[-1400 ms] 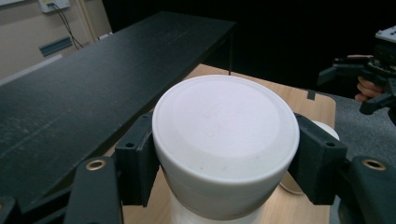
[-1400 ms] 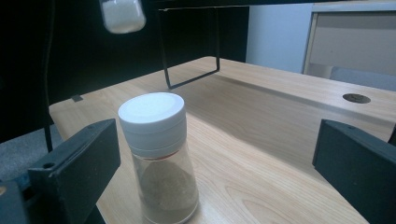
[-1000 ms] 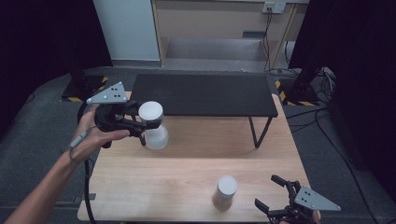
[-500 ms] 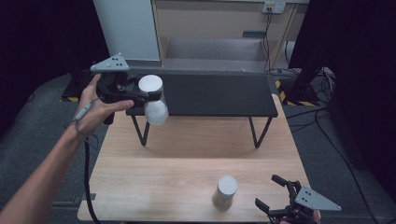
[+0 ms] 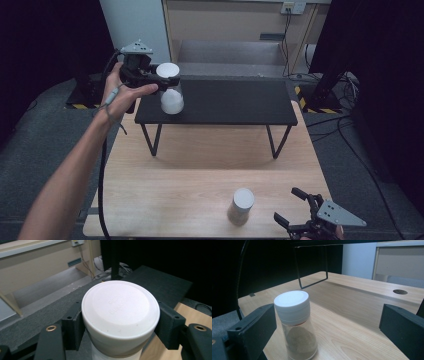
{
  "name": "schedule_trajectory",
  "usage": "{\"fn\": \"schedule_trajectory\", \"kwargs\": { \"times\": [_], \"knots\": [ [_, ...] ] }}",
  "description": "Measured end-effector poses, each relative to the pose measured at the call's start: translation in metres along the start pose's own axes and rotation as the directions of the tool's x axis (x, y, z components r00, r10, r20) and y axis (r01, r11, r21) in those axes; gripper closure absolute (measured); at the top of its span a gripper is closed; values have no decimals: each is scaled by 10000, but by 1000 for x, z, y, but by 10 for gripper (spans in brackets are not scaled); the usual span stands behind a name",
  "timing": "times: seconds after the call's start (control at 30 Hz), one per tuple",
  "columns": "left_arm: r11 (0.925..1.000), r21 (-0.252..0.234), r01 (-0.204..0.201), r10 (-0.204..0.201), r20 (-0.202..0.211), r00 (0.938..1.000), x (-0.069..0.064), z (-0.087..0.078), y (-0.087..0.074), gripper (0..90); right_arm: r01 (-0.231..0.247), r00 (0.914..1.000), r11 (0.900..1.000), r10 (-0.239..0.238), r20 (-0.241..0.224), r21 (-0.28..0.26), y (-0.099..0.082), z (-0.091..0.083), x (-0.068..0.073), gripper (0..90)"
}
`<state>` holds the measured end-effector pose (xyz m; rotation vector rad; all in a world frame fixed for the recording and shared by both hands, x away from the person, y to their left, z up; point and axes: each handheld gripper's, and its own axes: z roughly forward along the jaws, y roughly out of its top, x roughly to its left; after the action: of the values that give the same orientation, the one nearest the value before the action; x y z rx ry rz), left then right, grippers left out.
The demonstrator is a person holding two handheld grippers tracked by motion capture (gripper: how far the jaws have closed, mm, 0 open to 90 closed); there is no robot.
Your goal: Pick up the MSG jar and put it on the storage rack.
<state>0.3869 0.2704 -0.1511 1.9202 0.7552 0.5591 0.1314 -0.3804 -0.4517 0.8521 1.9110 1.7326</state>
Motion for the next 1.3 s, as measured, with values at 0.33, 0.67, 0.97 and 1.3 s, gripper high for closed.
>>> {"fn": "schedule_trajectory", "kwargs": {
  "times": [0.33,0.67,0.97,1.3],
  "knots": [
    [9980,175,605,-593,-599,9964,11,23,-8,325,-51,10000,10000,51,5,-11,-1,-1,0,14],
    [9978,142,641,-634,-445,9970,16,27,-18,324,-72,10000,10000,72,-8,7,0,0,-1,14],
    [9919,-557,1145,-1166,-370,9925,14,17,-18,67,-23,10000,10000,23,-27,2,0,0,0,14],
    [9902,-1209,704,-744,-285,9968,1,-3,-1,61,-23,10000,10000,23,-21,20,0,0,0,14]
  ]
}}
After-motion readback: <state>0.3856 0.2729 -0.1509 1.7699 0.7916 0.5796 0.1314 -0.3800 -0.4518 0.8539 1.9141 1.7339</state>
